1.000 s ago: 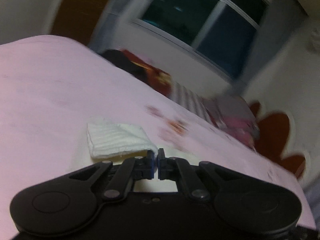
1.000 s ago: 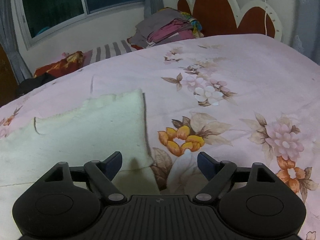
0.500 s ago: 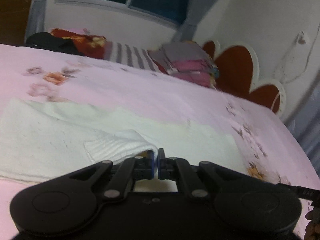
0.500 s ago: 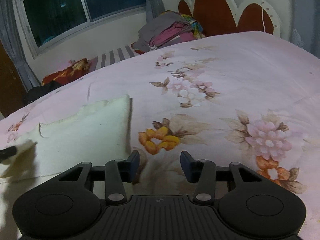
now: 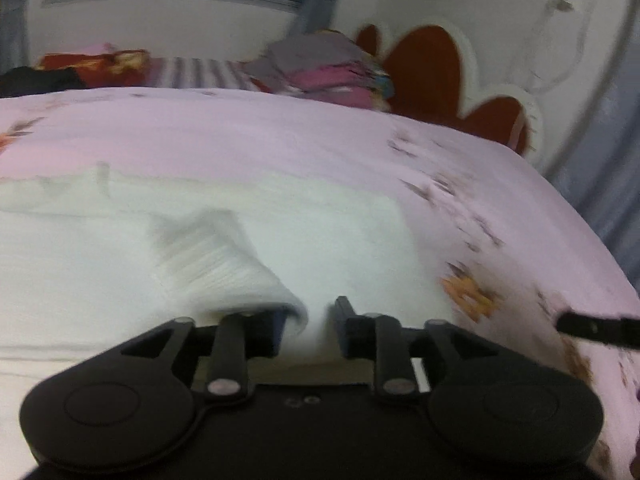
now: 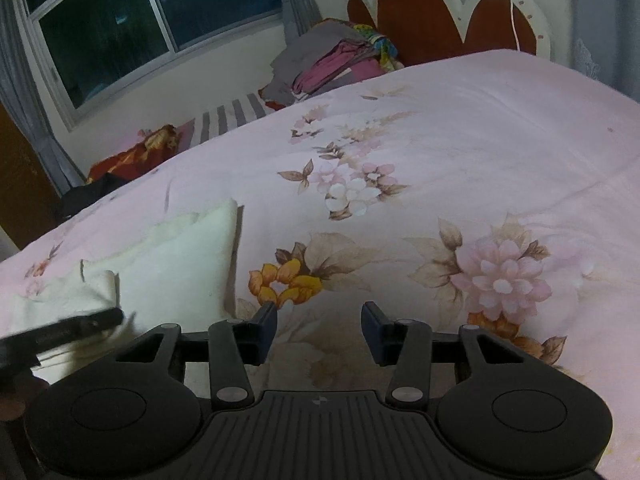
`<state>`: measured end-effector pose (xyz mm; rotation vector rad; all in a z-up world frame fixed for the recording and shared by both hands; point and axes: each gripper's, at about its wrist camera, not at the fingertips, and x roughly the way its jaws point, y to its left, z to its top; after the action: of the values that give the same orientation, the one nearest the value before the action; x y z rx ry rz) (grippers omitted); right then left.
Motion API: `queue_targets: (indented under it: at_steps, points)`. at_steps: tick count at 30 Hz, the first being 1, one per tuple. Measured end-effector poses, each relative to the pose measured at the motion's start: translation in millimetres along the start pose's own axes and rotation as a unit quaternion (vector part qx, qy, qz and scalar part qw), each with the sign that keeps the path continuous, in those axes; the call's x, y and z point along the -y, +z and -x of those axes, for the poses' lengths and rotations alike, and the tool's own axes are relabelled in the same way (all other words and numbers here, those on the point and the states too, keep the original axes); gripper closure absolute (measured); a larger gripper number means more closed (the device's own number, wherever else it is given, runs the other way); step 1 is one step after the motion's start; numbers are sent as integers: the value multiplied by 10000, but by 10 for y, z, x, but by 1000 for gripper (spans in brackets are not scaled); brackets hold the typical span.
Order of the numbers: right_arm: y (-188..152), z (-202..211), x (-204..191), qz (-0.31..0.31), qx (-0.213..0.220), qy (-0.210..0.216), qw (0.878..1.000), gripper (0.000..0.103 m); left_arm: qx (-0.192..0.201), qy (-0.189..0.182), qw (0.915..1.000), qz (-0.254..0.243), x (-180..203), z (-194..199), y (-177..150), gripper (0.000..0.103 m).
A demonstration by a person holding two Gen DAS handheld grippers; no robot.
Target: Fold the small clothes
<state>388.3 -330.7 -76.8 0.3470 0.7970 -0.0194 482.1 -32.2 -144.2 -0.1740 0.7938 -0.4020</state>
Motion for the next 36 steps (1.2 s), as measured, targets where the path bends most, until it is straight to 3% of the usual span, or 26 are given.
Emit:
queue_targets:
  at_steps: [2, 5, 9, 12, 14, 18, 23, 25, 27, 29, 31, 36]
  points:
    - [24, -3, -17, 11, 8, 11, 10000, 56, 91, -261, 9994, -198, 77, 51, -53, 58]
    - [65, -41, -140, 199, 22, -17, 9998, 56, 312, -69, 9992, -251, -4, 299, -111, 58]
    - [102, -127, -435, 425, 111, 282, 9986, 45, 479, 708, 9960, 253, -544, 816, -207, 58]
    - [99, -284, -710, 474, 55, 709, 9963, 44, 601, 1426, 9866, 521, -1042, 1215, -362, 60]
    - [81, -440, -856, 446, -49, 955, 9944, 44, 563, 1716, 9805, 781, -1373, 1374, -458, 60]
    - [41, -788, -1068, 271, -315, 1079, 9933, 44, 386, 1559, 9793, 1229, -1736, 1412, -495, 60]
    - [26, -1058, -1239, 152, -642, 1031, 9925, 45, 173, 1663, 9797, 1103, -1860, 1246, -524, 62]
    - [7, -1095, -1314, 293, -712, 971, 9923, 54, 301, 1552, 9796, 1244, -1933, 1247, -511, 63]
    - [-13, -1145, -1374, 416, -752, 938, 9919, 76, 343, 1506, 9797, 1277, -1967, 1244, -466, 65]
    - [-26, -1177, -1411, 490, -735, 885, 9922, 83, 344, 1441, 9810, 1255, -1998, 1212, -460, 67]
    - [-28, -1185, -1418, 523, -718, 935, 9917, 96, 351, 1435, 9825, 1130, -2009, 1189, -467, 70]
    - [20, -986, -1446, 669, -317, 944, 9928, 98, 349, 1399, 9836, 1086, -2036, 1210, -487, 77]
